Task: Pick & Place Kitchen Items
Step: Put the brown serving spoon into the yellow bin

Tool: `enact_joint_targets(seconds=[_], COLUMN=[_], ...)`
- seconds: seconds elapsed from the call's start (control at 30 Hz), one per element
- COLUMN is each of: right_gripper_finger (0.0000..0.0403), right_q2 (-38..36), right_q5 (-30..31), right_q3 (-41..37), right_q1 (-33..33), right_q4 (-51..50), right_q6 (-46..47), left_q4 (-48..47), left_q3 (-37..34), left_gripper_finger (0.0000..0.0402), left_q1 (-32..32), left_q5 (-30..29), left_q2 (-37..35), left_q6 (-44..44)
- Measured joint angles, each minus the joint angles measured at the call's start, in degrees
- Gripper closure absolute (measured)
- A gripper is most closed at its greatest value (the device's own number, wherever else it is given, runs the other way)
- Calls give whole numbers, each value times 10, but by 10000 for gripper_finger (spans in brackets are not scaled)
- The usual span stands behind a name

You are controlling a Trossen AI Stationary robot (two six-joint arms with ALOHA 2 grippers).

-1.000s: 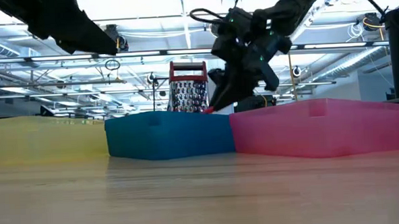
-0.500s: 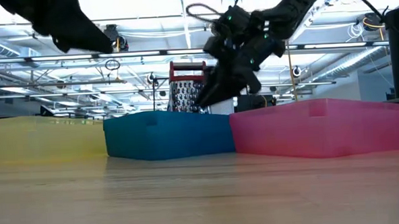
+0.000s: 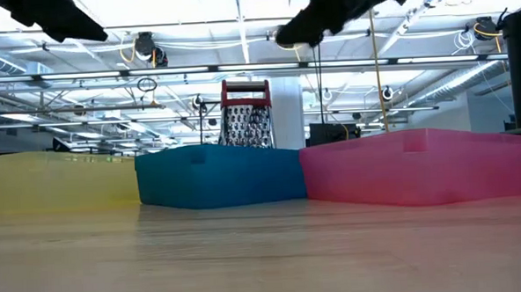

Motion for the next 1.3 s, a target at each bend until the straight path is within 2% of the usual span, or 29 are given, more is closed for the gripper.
enact_joint_targets(seconds=[0.1,0.23,0.37,0.43,0.53,0.6,0.77,0.97,1.3], right_gripper_finger=[275,286,296,301,307,310,318,327,341], right_q2=[-45,-108,-187,-233,-309,-360,-467,-558,-639], right_q5=[0,1,2,22,63,60,59,59,63], right_q3=[0,-35,-115,-159,-227,-266,-344,-399,-473], right_q1=[8,18,24,24,23,22,23,23,23], right_q4=[-47,-64,-44,-36,-5,-3,-4,-3,-3], right_q6=[4,13,33,45,72,75,93,94,109], left_q4=[1,29,186,265,356,390,373,345,317], left_q3=[-8,-35,-104,-138,-170,-178,-181,-181,-181], left_gripper_finger=[277,277,277,277,277,277,277,277,277], left_q1=[0,0,6,18,46,68,134,205,255], left_q5=[27,124,160,188,265,302,310,319,320], left_q2=[-16,-20,-19,-20,-24,-29,-45,-78,-88], left_q6=[29,88,205,251,277,285,284,282,277])
